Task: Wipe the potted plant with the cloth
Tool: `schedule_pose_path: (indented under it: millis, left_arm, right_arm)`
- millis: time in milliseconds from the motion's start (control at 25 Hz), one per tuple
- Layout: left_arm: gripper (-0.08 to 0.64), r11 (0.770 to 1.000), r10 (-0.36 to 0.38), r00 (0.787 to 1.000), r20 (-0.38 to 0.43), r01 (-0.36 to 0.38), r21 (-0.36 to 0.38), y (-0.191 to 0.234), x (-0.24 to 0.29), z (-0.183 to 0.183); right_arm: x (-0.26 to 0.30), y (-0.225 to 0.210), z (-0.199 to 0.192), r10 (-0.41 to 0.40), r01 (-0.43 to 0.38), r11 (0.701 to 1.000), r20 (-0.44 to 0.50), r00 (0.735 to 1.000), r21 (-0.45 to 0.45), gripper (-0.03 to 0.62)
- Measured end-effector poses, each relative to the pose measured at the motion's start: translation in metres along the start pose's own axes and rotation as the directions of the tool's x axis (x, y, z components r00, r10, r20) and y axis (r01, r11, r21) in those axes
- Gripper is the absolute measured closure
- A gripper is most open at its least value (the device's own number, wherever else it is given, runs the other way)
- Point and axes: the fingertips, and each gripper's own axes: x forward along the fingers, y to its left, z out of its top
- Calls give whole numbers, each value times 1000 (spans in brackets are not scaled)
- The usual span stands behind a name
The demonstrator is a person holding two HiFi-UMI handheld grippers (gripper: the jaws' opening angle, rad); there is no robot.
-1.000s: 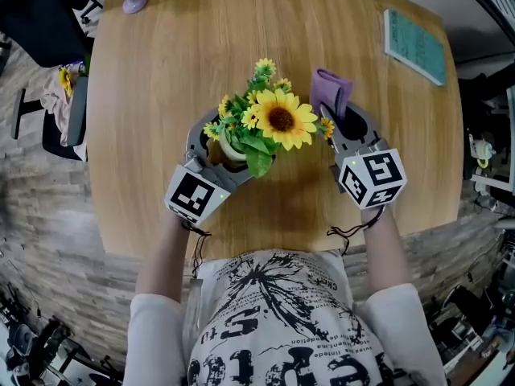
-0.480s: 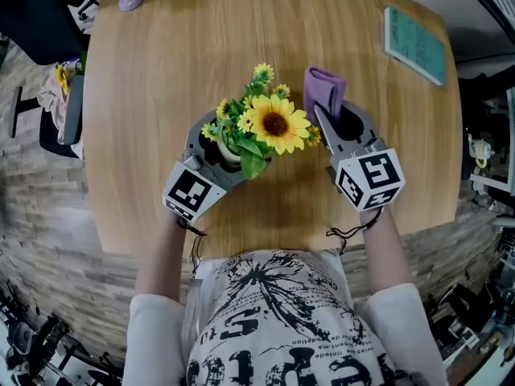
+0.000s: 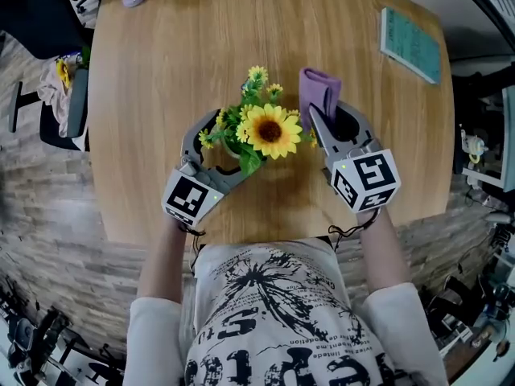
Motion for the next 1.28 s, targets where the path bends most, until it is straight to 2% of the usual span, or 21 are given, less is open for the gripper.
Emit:
schedule_pose_path:
  millis: [80,240,280,400,560,720,760,1000,1160,1280]
  left_arm:
    - [61,1000,26,999,42,-27,8,0,-10,21]
    - [214,994,110,982,154,-105,-40,10,-35,78]
    - [243,992,125,978,168,-121,-33,14,-41,89]
    - [303,984,171,968,184,-177,16,22,-58,115]
    - [396,967,245,949,198,-253,17,31,-75,143]
    - [540,929,347,921,177,-364,70,45,-96,153]
    - [557,921,366,914,178,-383,72,48,-101,156]
    - [557,904,403,892,205,-423,63,48,-122,181]
    - [557,885,444,877,183,-461,64,51,-132,189]
    - [557,874,469,866,175,-483,46,54,-136,192]
  right_arm:
    - [-5,2,9,-16,16,1000,0,1000,-5,512]
    - [-16,5,34,-65,66,997,20,998,-44,514]
    - [-19,6,41,-72,74,996,32,997,-47,514]
    - [-29,14,60,-84,89,994,70,994,-58,514]
    - [-45,21,81,-118,129,988,114,986,-90,514]
    - [-57,30,101,-118,137,986,180,977,-96,515]
    - [-60,32,107,-117,138,986,197,973,-97,515]
    - [-72,46,130,-74,110,986,266,961,-125,518]
    - [-76,58,145,10,35,990,317,948,-134,518]
    - [-76,60,149,23,31,986,322,947,-161,520]
